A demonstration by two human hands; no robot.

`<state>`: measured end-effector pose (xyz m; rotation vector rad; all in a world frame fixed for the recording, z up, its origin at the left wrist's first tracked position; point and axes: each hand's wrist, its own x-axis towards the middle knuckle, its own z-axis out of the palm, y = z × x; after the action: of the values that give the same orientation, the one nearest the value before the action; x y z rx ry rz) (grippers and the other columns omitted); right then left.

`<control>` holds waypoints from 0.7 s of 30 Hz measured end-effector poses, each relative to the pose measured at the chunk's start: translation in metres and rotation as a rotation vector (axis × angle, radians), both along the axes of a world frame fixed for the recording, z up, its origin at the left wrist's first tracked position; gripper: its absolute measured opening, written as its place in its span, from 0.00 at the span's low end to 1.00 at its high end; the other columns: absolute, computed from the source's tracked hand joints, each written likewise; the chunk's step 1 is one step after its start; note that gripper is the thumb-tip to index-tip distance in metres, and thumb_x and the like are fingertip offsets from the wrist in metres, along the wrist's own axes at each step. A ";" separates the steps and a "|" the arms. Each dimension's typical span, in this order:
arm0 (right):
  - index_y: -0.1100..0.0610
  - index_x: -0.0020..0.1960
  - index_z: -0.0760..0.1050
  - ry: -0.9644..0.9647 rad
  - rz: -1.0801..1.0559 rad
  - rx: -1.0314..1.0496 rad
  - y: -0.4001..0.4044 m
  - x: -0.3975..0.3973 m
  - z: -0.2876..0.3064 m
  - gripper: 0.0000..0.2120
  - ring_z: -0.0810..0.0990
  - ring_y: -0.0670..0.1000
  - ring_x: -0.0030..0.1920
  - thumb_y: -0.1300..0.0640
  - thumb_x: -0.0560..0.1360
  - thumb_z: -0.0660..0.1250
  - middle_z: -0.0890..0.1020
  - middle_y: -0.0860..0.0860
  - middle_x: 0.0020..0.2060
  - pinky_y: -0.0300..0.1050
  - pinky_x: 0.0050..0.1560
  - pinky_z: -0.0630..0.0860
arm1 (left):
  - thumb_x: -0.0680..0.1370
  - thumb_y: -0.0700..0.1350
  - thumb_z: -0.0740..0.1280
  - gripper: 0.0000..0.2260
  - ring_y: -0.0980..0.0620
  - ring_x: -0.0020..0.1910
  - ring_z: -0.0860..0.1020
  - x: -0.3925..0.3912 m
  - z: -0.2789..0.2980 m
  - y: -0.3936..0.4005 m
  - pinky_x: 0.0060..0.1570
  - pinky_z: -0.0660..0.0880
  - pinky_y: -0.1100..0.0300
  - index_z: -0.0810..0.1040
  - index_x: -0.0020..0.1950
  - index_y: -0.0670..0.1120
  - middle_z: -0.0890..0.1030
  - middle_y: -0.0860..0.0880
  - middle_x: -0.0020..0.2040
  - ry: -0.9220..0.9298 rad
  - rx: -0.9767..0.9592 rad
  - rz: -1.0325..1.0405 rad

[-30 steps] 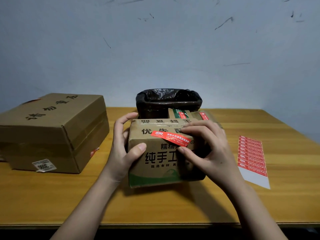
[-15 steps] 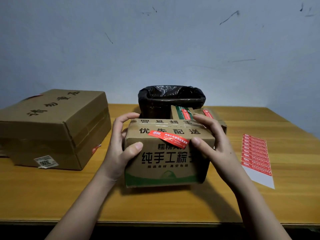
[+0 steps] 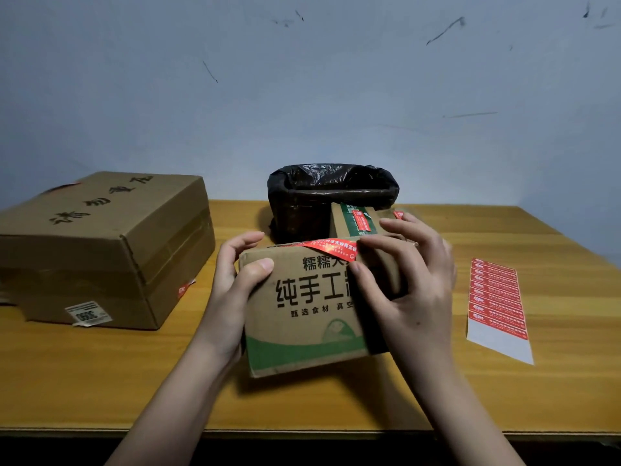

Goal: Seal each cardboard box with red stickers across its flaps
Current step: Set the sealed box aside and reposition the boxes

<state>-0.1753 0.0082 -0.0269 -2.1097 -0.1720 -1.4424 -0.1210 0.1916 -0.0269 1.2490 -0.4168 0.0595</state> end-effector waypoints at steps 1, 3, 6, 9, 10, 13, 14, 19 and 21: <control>0.53 0.54 0.81 -0.002 -0.030 0.007 0.002 -0.001 -0.001 0.11 0.72 0.51 0.66 0.54 0.73 0.72 0.77 0.50 0.58 0.49 0.64 0.65 | 0.58 0.53 0.68 0.30 0.60 0.34 0.81 -0.001 -0.001 -0.001 0.28 0.76 0.63 0.71 0.60 0.48 0.81 0.62 0.37 0.012 -0.005 0.009; 0.54 0.55 0.81 -0.015 -0.075 0.020 0.007 -0.004 -0.004 0.12 0.73 0.52 0.63 0.54 0.73 0.72 0.78 0.51 0.57 0.51 0.63 0.67 | 0.63 0.48 0.68 0.27 0.59 0.33 0.80 -0.003 -0.003 -0.003 0.27 0.76 0.62 0.70 0.61 0.47 0.81 0.61 0.35 0.042 -0.037 0.027; 0.55 0.58 0.80 -0.041 -0.102 0.026 0.012 -0.004 -0.008 0.13 0.73 0.52 0.63 0.55 0.74 0.71 0.78 0.51 0.58 0.51 0.63 0.68 | 0.66 0.46 0.65 0.24 0.59 0.33 0.80 -0.007 -0.005 -0.006 0.27 0.76 0.62 0.69 0.61 0.46 0.81 0.60 0.34 0.065 -0.071 0.042; 0.56 0.61 0.79 -0.056 -0.095 0.016 0.015 -0.004 -0.009 0.14 0.71 0.53 0.67 0.54 0.76 0.68 0.77 0.52 0.60 0.48 0.65 0.66 | 0.60 0.52 0.69 0.28 0.57 0.34 0.80 -0.009 -0.004 -0.007 0.28 0.77 0.60 0.71 0.59 0.49 0.81 0.58 0.37 0.062 -0.095 0.037; 0.56 0.61 0.79 -0.059 -0.091 0.012 0.016 -0.004 -0.009 0.14 0.71 0.53 0.67 0.55 0.76 0.68 0.76 0.53 0.61 0.47 0.66 0.65 | 0.59 0.53 0.68 0.28 0.57 0.35 0.81 -0.009 -0.004 -0.007 0.28 0.77 0.60 0.71 0.58 0.49 0.81 0.58 0.37 0.061 -0.102 0.034; 0.55 0.61 0.79 -0.067 -0.082 0.011 0.017 -0.004 -0.009 0.14 0.70 0.54 0.68 0.56 0.76 0.68 0.76 0.53 0.61 0.47 0.67 0.63 | 0.59 0.53 0.68 0.28 0.57 0.35 0.81 -0.009 -0.004 -0.007 0.29 0.77 0.60 0.71 0.58 0.49 0.82 0.57 0.38 0.049 -0.122 0.029; 0.55 0.61 0.79 -0.071 -0.076 0.014 0.017 -0.004 -0.009 0.14 0.70 0.55 0.68 0.56 0.76 0.68 0.76 0.53 0.61 0.47 0.67 0.63 | 0.59 0.53 0.68 0.28 0.57 0.35 0.81 -0.009 -0.004 -0.007 0.29 0.77 0.60 0.71 0.58 0.49 0.82 0.57 0.38 0.046 -0.127 0.028; 0.54 0.59 0.80 -0.094 -0.015 0.055 0.017 -0.005 -0.009 0.12 0.71 0.55 0.68 0.57 0.76 0.67 0.77 0.53 0.60 0.52 0.67 0.66 | 0.59 0.53 0.68 0.27 0.57 0.36 0.81 -0.009 -0.004 -0.006 0.30 0.78 0.60 0.71 0.57 0.49 0.81 0.57 0.39 0.036 -0.145 0.028; 0.54 0.58 0.80 -0.087 0.031 0.105 0.017 -0.004 -0.008 0.12 0.70 0.54 0.69 0.57 0.76 0.66 0.77 0.52 0.60 0.55 0.66 0.67 | 0.59 0.53 0.68 0.27 0.58 0.36 0.81 -0.009 -0.003 -0.006 0.30 0.77 0.61 0.71 0.57 0.49 0.81 0.57 0.38 0.027 -0.145 0.030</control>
<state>-0.1798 0.0254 -0.0350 -1.9543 -0.1575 -1.4931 -0.1301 0.1851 -0.0303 1.1121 -0.3642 0.0964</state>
